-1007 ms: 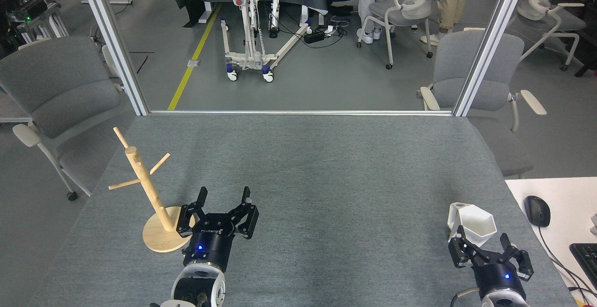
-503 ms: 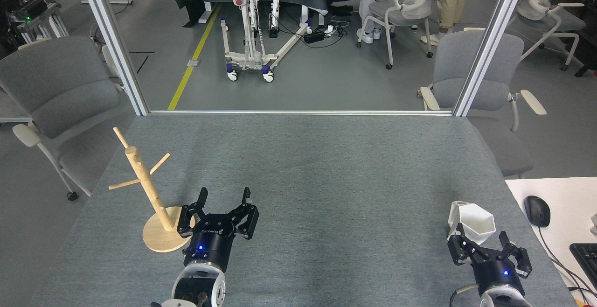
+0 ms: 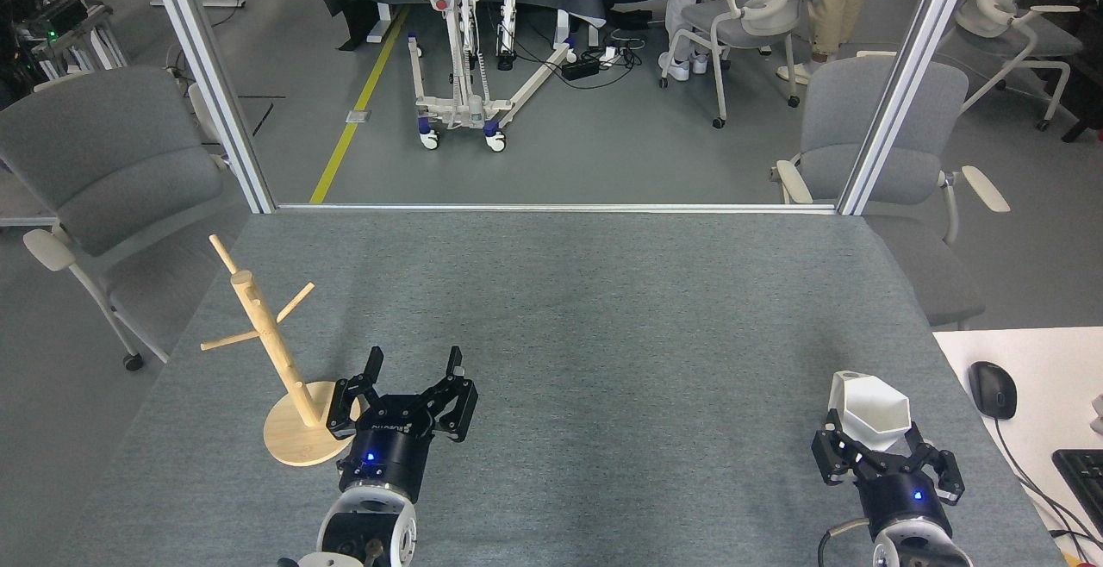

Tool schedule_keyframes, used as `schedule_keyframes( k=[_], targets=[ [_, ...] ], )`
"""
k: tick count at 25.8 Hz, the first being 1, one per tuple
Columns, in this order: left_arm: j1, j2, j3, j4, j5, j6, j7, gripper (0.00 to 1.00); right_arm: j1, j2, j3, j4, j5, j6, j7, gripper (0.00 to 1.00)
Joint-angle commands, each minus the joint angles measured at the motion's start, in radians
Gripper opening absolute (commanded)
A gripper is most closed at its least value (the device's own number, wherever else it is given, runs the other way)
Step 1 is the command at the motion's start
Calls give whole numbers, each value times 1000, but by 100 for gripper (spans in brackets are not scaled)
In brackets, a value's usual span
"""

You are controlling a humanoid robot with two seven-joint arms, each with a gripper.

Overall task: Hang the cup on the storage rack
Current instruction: 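Close the right gripper on the white hexagonal cup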

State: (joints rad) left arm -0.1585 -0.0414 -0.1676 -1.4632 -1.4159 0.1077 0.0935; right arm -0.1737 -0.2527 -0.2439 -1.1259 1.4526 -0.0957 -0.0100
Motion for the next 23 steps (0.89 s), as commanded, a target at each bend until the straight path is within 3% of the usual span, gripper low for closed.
schedule_keyframes(
  k=[1, 23],
  targets=[
    [-1, 0, 0, 0, 0, 0, 0, 99, -1, 1, 2, 2, 0, -1, -1, 100],
    [0, 2, 19, 1, 0, 0, 0, 99, -53, -7, -3, 77, -1, -2, -1, 100]
  ],
)
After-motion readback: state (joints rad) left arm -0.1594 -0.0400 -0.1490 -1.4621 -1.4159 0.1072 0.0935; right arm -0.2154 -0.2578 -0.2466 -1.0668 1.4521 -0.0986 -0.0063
